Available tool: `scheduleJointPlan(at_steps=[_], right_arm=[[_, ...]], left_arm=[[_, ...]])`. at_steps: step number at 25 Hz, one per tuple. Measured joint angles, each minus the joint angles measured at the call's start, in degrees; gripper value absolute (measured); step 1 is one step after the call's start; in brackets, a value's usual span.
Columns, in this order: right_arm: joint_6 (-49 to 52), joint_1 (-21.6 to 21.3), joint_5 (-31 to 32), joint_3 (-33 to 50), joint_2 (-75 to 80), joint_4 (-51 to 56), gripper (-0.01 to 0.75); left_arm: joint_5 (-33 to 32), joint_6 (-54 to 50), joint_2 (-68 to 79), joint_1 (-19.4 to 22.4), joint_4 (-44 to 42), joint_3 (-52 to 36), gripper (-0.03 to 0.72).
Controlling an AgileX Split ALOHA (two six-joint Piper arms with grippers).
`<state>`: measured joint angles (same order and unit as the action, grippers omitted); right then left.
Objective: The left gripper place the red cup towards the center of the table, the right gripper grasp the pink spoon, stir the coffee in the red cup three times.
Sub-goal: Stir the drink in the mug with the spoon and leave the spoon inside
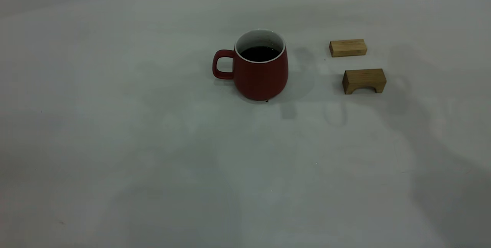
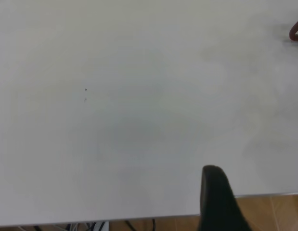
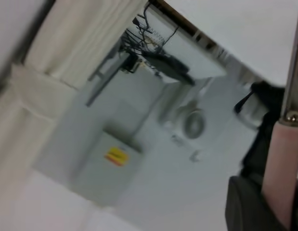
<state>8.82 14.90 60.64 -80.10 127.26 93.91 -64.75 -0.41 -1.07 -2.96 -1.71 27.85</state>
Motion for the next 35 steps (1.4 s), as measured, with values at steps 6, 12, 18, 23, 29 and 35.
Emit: scheduleJointPlan(at_steps=[6,12,18,23,29,35], right_arm=[[15.94,0.45,-1.05,0.04,0.00,1.58,0.133],[17.16,0.56,-1.43,-0.15,1.30,6.21,0.133],[17.22,0.18,-1.80,-0.58,8.06,6.78,0.133],[17.22,-1.31,-1.70,-0.93,12.00,6.98,0.133],[17.17,-3.41,-1.13,-1.05,15.24,7.03,0.133],[17.74,-1.73,1.39,-2.77,16.81,7.25,0.133]], left_arm=[[0.00,0.00,0.00,0.00,0.00,0.00,0.482],[0.00,0.00,0.00,0.00,0.00,0.00,0.482],[0.00,0.00,0.00,0.00,0.00,0.00,0.482],[0.00,0.00,0.00,0.00,0.00,0.00,0.482],[0.00,0.00,0.00,0.00,0.00,0.00,0.482],[0.00,0.00,0.00,0.00,0.00,0.00,0.482]])
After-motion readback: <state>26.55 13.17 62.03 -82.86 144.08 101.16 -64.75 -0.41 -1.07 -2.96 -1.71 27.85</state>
